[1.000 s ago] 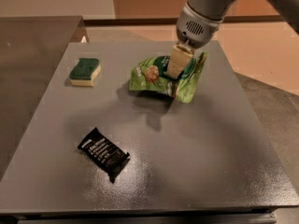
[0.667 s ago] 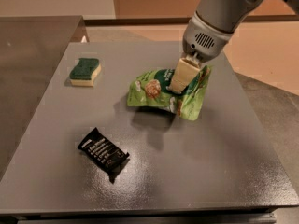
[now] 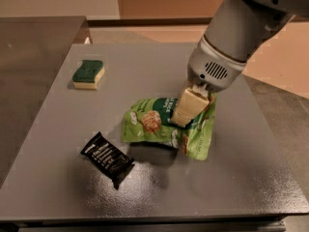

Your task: Move green rice chip bag near rxbar chocolate

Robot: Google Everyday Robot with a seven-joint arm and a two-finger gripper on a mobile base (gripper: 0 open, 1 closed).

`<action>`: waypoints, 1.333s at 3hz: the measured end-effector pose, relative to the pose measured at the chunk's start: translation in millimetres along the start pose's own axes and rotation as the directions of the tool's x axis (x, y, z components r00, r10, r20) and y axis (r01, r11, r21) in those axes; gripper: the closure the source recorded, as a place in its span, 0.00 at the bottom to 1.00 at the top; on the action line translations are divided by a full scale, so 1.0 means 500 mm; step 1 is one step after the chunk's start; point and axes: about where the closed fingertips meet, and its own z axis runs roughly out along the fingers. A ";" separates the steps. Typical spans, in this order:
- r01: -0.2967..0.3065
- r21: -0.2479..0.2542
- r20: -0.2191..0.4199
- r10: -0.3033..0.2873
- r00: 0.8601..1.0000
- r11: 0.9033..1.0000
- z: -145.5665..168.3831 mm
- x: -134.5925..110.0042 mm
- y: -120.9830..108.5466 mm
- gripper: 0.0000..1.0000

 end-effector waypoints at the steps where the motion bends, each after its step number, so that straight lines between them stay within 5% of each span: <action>1: 0.036 -0.022 0.009 -0.036 0.999 0.999 0.019 -0.023 0.040 0.82; 4: 0.064 -0.030 0.024 -0.064 0.998 0.997 0.039 -0.052 0.060 0.13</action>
Offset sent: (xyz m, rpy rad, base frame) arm -0.0258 0.0563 -0.0163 0.0490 0.0228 0.0994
